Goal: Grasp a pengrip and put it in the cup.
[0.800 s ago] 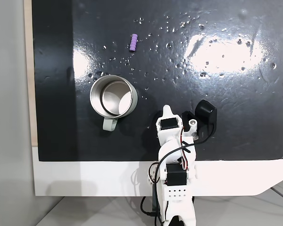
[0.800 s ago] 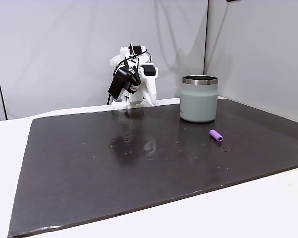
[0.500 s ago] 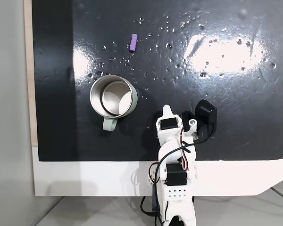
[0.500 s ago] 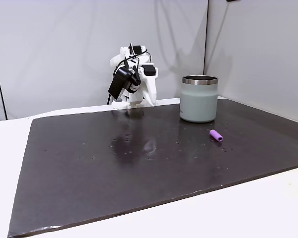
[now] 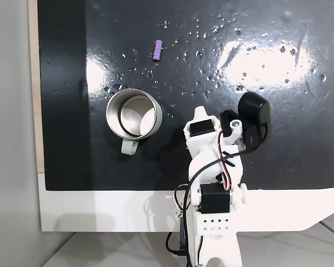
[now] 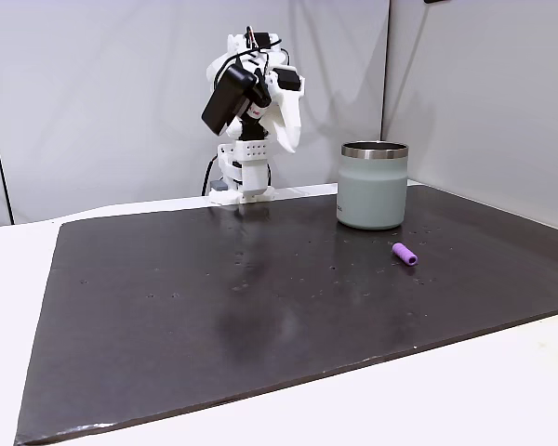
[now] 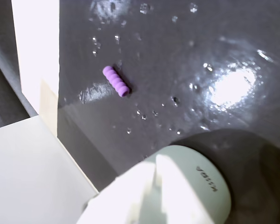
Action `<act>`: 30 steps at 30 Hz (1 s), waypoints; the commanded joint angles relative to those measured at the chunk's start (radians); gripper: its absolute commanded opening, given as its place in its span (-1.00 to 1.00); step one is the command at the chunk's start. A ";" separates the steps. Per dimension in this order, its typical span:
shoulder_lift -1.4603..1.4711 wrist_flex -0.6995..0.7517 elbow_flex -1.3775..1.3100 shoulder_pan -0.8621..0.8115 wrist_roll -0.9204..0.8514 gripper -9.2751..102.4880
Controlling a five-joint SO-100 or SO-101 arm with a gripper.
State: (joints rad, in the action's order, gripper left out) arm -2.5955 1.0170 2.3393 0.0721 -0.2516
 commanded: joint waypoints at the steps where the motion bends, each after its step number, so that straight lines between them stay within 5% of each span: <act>1: 0.152 0.009 -0.178 -0.012 -0.060 -0.83; 15: 0.867 0.094 -0.775 -0.012 -0.337 -0.82; 30: 1.216 0.061 -1.029 0.060 -0.474 -0.60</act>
State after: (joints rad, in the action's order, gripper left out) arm -1.3944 1.0861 1.4128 0.1074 -0.7041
